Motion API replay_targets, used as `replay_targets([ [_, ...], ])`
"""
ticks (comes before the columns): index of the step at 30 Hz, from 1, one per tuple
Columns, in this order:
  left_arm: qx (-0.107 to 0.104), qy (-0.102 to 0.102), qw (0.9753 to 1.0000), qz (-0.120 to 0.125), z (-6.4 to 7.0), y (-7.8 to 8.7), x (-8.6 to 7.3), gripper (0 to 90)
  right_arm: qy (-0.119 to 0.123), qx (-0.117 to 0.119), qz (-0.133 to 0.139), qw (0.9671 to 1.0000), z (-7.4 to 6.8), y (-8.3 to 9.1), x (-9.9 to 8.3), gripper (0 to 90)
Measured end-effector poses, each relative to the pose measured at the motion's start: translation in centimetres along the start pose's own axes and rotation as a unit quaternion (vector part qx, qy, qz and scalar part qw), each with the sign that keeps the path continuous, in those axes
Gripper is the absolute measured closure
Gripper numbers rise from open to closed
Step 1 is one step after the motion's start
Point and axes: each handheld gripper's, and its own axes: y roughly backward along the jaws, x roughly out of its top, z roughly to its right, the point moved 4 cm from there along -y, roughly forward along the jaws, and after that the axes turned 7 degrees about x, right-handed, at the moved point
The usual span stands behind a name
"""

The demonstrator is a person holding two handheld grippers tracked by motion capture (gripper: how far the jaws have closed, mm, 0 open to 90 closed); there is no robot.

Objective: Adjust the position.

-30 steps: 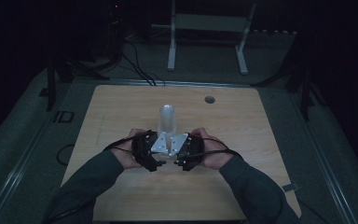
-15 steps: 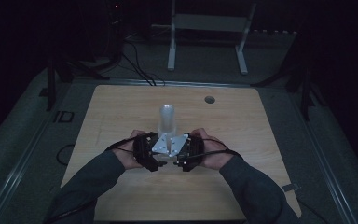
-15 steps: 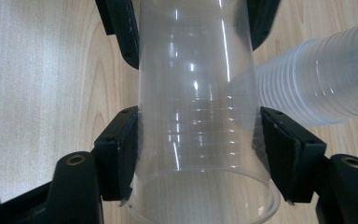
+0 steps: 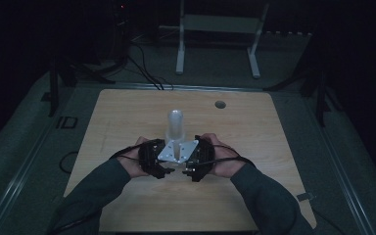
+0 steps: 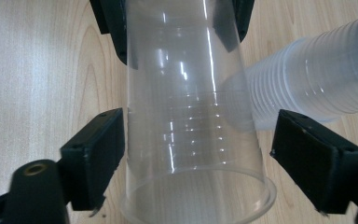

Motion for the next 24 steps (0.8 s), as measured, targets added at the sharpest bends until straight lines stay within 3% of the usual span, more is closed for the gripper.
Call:
replay_targets([
  [19,0.010,0.017,0.9998,0.003,-0.4,0.1,-0.8,41.0,-0.037,-0.023,0.037,0.9983,0.6,1.8,-0.3,13.8],
  [24,0.011,0.025,0.9996,0.005,-0.5,0.0,-1.1,41.1,-0.037,-0.030,0.041,0.9980,0.7,2.1,-0.4,14.1],
])
